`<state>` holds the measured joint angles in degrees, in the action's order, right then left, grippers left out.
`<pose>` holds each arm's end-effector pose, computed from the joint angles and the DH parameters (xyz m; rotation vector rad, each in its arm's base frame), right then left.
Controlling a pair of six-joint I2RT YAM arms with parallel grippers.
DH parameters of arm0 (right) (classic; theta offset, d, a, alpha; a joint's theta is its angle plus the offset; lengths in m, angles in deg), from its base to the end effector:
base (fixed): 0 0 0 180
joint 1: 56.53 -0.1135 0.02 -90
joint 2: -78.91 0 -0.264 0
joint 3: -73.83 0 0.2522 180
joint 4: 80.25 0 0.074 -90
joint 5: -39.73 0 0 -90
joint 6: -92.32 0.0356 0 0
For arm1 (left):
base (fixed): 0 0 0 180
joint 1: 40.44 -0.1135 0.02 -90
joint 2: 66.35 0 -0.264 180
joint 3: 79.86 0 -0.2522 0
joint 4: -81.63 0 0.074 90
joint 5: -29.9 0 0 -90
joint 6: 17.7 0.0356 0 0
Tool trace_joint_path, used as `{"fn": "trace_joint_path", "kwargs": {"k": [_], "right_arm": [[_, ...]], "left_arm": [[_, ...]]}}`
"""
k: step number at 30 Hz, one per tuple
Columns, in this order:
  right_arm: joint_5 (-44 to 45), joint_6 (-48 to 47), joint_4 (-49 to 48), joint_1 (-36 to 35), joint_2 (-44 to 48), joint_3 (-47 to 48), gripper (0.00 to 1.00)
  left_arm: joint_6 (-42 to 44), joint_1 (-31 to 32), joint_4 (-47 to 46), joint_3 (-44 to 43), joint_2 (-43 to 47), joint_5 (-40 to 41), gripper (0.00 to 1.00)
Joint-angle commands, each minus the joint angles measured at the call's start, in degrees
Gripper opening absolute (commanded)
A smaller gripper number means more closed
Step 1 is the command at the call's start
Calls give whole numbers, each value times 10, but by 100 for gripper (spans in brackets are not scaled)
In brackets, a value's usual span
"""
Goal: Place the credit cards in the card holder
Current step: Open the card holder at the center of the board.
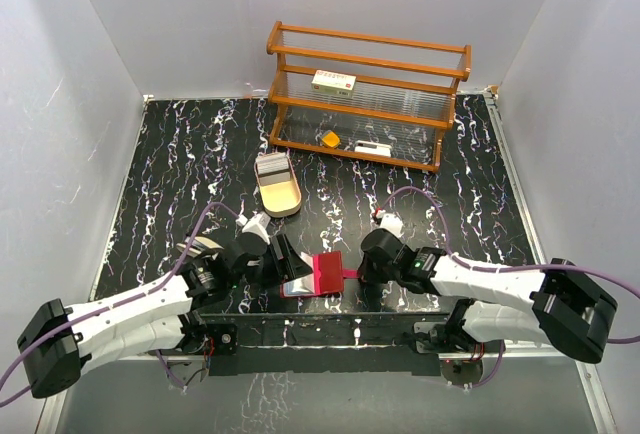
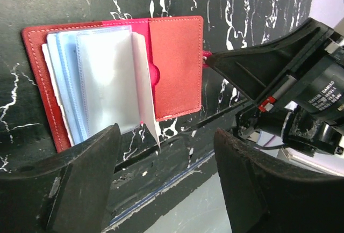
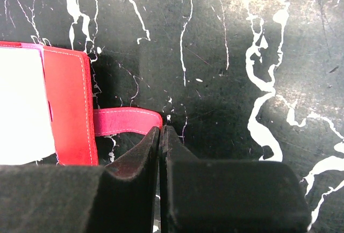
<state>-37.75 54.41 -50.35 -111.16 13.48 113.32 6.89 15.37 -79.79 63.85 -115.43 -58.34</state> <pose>0.1210 0.1571 0.1533 0.0297 2.5779 0.4666 0.1058 -0.1537 0.2001 -0.2188 2.3614 -1.1423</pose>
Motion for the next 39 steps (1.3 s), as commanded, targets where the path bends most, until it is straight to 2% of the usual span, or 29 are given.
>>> {"fn": "trace_joint_path", "kwargs": {"k": [1, 4, 10, 20, 39], "right_arm": [[12, -13, -30, 1, -3, 9, 0], [11, -12, -34, 1, 8, -3, 0], [6, -15, -31, 1, 20, -10, 0], [0, -14, -37, 1, 23, -15, 0], [-1, -15, -36, 1, 21, -12, 0]], "left_arm": [[20, -1, 28, -27, -7, 39, 70], [29, -2, 72, -63, -27, 66, 76], [60, -7, 101, -92, -49, 100, 81], [96, -70, 16, -72, -80, 18, 82], [109, -86, -45, -44, -142, -18, 82]]}}
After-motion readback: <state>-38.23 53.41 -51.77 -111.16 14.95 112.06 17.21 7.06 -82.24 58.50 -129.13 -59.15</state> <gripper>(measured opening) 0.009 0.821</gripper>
